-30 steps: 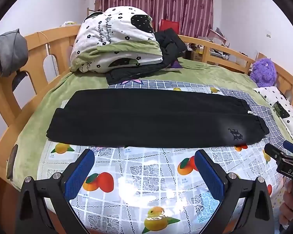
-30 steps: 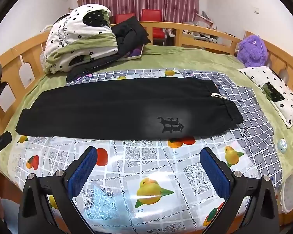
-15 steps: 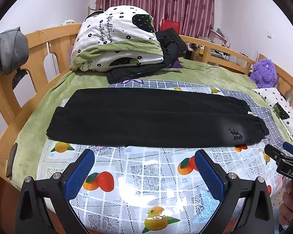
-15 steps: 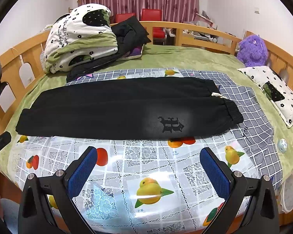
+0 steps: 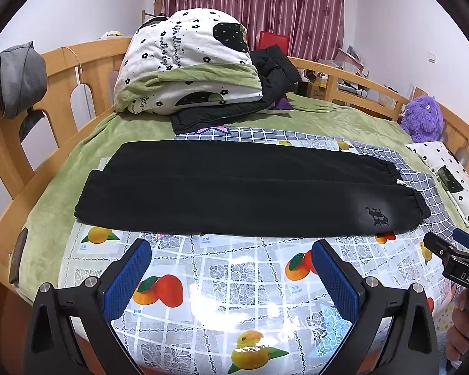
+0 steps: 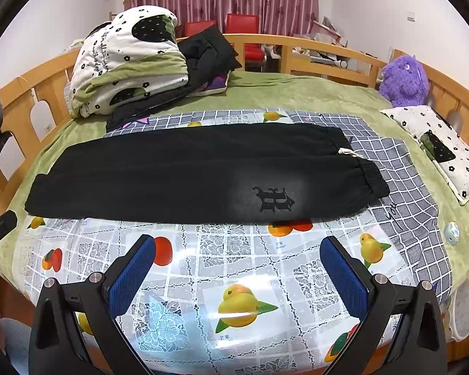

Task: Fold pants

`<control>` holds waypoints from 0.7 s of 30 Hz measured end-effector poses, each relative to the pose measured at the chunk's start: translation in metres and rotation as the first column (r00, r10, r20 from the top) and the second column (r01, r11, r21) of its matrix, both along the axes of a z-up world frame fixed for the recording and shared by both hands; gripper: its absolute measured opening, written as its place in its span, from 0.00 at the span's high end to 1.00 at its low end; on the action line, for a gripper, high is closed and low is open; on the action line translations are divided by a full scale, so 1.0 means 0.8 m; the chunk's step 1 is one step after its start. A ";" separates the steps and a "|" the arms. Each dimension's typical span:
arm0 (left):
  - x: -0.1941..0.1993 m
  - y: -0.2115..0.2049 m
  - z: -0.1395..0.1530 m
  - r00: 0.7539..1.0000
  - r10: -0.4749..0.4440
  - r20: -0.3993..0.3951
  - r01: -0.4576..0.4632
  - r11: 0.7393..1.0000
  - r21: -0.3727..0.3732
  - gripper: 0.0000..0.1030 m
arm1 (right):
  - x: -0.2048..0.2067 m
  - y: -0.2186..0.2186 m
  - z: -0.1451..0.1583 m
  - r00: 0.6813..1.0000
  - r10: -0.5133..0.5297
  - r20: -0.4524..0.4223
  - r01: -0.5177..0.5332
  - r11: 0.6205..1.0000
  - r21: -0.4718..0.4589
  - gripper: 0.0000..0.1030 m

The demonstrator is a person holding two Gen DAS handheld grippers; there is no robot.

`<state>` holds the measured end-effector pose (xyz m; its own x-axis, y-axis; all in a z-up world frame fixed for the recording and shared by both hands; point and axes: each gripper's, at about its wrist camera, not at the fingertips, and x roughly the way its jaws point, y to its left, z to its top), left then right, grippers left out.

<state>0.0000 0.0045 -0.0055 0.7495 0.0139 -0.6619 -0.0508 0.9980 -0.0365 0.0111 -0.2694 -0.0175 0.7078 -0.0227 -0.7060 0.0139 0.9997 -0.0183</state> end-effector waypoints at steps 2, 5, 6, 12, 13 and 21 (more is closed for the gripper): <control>0.000 0.000 0.000 1.000 -0.001 0.000 0.001 1.000 -0.001 0.00 | 0.000 0.000 0.000 1.000 0.000 0.000 0.000 1.000 0.001 0.00; 0.000 0.000 0.000 1.000 -0.001 0.001 0.001 1.000 0.001 0.00 | 0.000 0.000 0.000 1.000 0.000 0.000 0.000 1.000 0.000 0.00; 0.000 0.001 0.000 1.000 -0.001 0.001 0.001 1.000 0.000 0.00 | 0.000 0.000 0.000 1.000 0.000 0.000 0.000 1.000 0.000 0.00; 0.000 0.001 0.000 1.000 0.000 0.001 0.000 1.000 -0.003 0.00 | 0.000 0.000 0.000 1.000 0.000 -0.001 0.000 1.000 0.001 0.00; 0.000 0.001 0.000 1.000 0.001 0.002 -0.001 1.000 -0.002 0.00 | 0.000 0.000 0.000 1.000 -0.001 -0.002 0.001 1.000 0.001 0.00; 0.001 -0.002 -0.008 1.000 0.010 -0.008 -0.010 1.000 -0.017 0.00 | 0.000 -0.001 0.001 1.000 0.003 0.022 -0.003 1.000 0.000 0.00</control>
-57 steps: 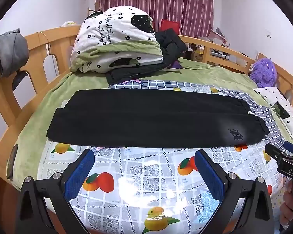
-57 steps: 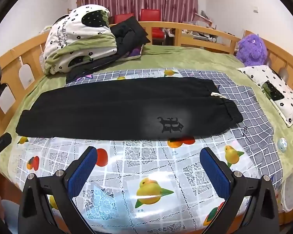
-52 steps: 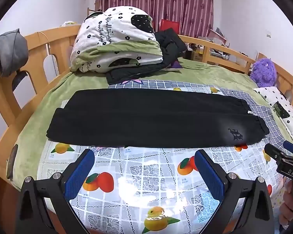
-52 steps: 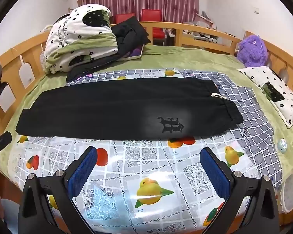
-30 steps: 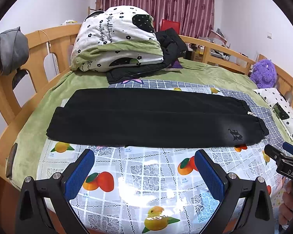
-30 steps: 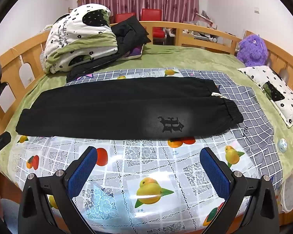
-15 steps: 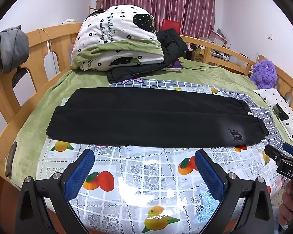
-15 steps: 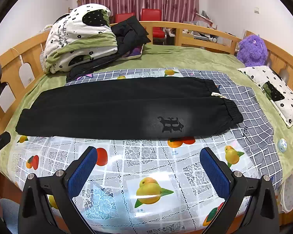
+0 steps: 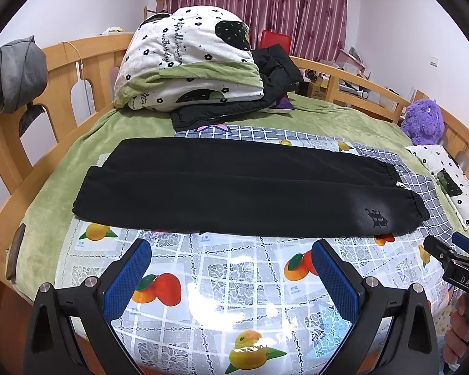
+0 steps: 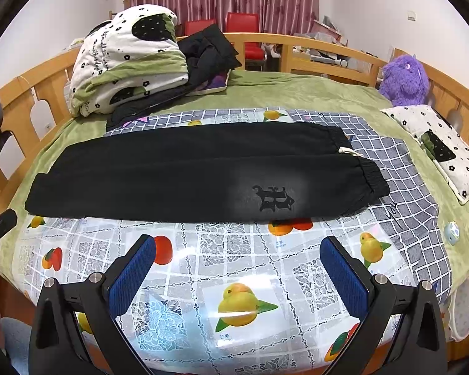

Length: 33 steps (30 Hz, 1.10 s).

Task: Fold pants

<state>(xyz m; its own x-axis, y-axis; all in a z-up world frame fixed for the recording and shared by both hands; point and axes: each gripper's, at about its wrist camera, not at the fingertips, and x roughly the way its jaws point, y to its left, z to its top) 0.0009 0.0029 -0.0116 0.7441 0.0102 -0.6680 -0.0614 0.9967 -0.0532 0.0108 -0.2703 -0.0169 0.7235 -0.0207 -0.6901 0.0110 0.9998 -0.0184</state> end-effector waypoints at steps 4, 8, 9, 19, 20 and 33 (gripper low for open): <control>0.005 -0.001 0.001 1.000 0.000 -0.007 0.000 1.000 -0.007 0.00 | -0.001 0.001 0.001 1.000 0.006 0.005 -0.006 1.000 -0.012 0.00; 0.007 -0.006 0.000 1.000 0.000 -0.010 0.000 1.000 -0.005 0.00 | -0.002 0.006 0.003 1.000 0.022 0.007 -0.022 1.000 -0.016 0.00; 0.009 -0.006 0.000 1.000 0.003 -0.013 -0.003 1.000 -0.002 0.00 | -0.002 0.007 0.003 0.999 0.031 0.009 -0.031 0.999 -0.012 0.00; 0.026 -0.008 -0.002 1.000 -0.005 -0.014 0.005 0.998 -0.055 0.00 | 0.001 0.018 0.004 0.999 0.029 0.029 -0.028 0.999 -0.036 0.00; 0.028 -0.006 -0.002 1.000 0.008 -0.014 -0.009 0.998 -0.063 0.00 | 0.004 0.016 0.003 0.999 0.028 0.015 -0.027 0.999 -0.031 0.01; 0.095 0.053 -0.001 0.995 0.094 0.018 -0.094 0.995 0.015 0.00 | 0.079 -0.066 0.020 0.999 0.035 0.019 -0.036 0.996 0.077 0.01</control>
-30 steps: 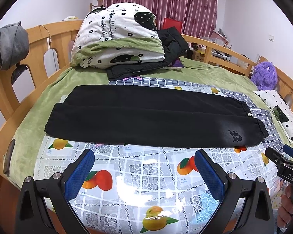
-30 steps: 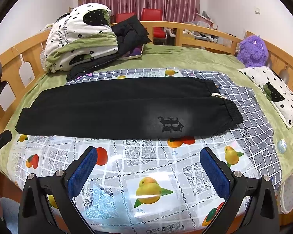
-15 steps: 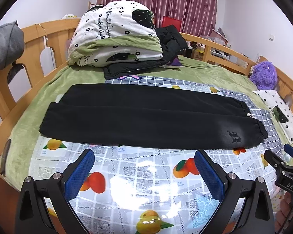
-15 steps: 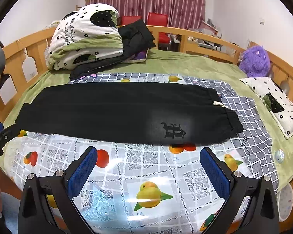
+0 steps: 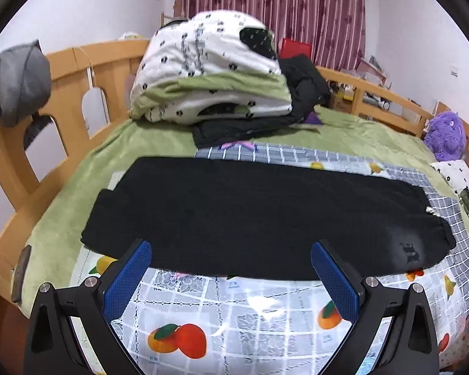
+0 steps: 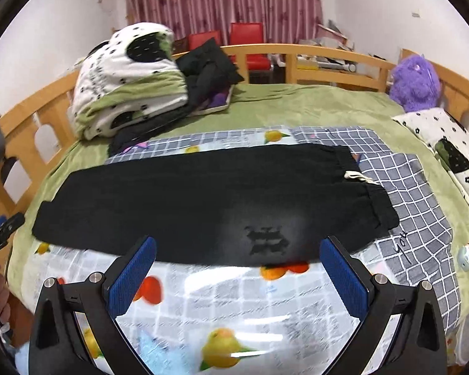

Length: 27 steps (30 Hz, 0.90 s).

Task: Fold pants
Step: 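Grasp the long edge of the black pants with both tools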

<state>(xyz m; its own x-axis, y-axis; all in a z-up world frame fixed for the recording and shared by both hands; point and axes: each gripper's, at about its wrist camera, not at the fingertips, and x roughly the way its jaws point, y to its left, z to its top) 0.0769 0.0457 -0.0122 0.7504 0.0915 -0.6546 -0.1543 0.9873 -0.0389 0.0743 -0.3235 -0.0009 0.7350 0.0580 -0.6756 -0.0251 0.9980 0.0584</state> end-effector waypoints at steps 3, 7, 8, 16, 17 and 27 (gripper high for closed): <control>0.008 0.016 -0.023 1.000 0.029 -0.010 -0.029 1.000 0.006 0.00 | 0.022 -0.034 -0.022 0.998 -0.054 -0.028 0.054 0.998 0.016 0.01; 0.020 0.044 -0.060 0.996 0.051 -0.068 -0.052 0.998 -0.019 0.00 | 0.036 -0.079 -0.061 0.991 -0.130 -0.035 0.132 0.989 0.067 0.07; 0.022 0.051 -0.070 0.995 0.054 -0.086 -0.058 0.998 -0.038 0.02 | 0.038 -0.088 -0.072 0.990 -0.137 -0.039 0.140 0.987 0.076 0.12; 0.029 0.125 -0.151 0.984 0.086 -0.156 -0.125 0.958 -0.257 0.25 | 0.050 -0.144 -0.157 0.966 -0.205 -0.159 0.222 0.970 0.095 0.40; 0.029 0.132 -0.159 0.981 0.102 -0.162 -0.144 0.952 -0.271 0.25 | 0.048 -0.151 -0.165 0.966 -0.200 -0.162 0.220 0.968 0.121 0.40; 0.056 0.162 -0.203 0.979 0.106 -0.175 -0.167 0.906 -0.389 0.25 | 0.055 -0.172 -0.211 0.964 -0.187 -0.187 0.239 0.917 0.319 0.35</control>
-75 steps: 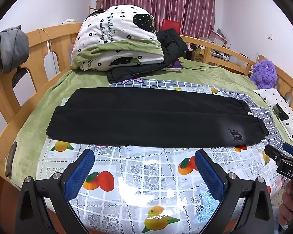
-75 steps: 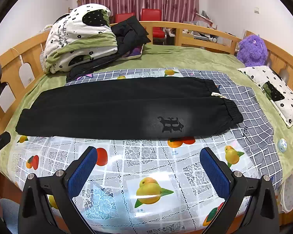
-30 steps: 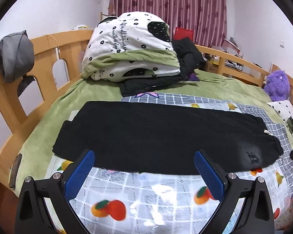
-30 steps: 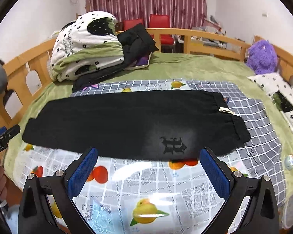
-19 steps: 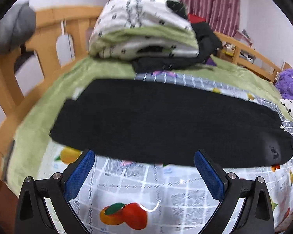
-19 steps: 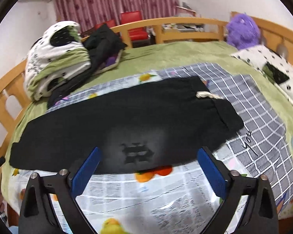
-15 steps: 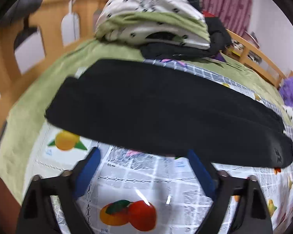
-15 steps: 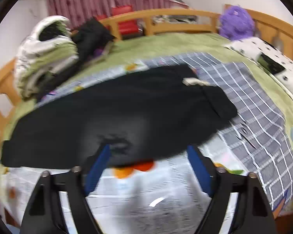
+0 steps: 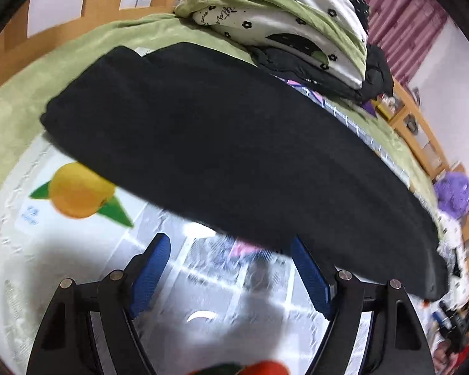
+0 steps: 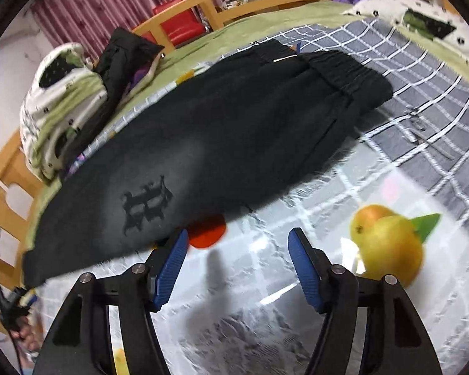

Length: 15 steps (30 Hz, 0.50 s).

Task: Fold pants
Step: 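Grasp the long edge of the black pants with both tools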

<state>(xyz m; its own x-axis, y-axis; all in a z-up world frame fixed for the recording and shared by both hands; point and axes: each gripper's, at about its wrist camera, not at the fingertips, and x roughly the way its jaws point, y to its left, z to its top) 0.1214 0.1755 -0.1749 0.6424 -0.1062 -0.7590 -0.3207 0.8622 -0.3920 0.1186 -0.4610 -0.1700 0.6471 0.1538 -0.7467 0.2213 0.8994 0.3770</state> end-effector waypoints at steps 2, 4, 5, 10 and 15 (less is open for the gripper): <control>0.009 0.004 -0.001 1.000 0.018 0.005 -0.018 0.999 -0.034 0.25 | 0.009 -0.002 -0.003 1.000 -0.011 0.012 0.010 0.998 0.061 0.35; 0.018 0.003 -0.002 1.000 0.024 0.005 -0.024 0.999 -0.045 0.25 | 0.018 -0.001 -0.006 1.000 -0.020 0.021 0.018 0.995 0.094 0.35; 0.020 0.001 -0.003 1.000 0.027 0.004 -0.027 0.999 -0.046 0.26 | 0.023 0.000 -0.007 1.000 -0.021 0.023 0.019 0.995 0.099 0.35; 0.038 -0.007 -0.004 0.998 0.053 -0.023 -0.052 0.998 0.036 0.50 | 0.048 0.012 -0.013 1.000 -0.002 0.012 0.000 0.994 0.113 0.58; 0.048 0.004 0.011 0.998 0.062 -0.021 -0.060 0.994 0.087 0.91 | 0.067 0.022 -0.001 1.000 0.022 0.011 -0.022 0.997 0.071 0.89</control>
<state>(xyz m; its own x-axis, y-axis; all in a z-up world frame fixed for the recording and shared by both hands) 0.1601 0.1789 -0.1661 0.6277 -0.0010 -0.7784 -0.3821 0.8709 -0.3092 0.1723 -0.4436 -0.1709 0.6506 0.2203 -0.7267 0.1975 0.8750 0.4421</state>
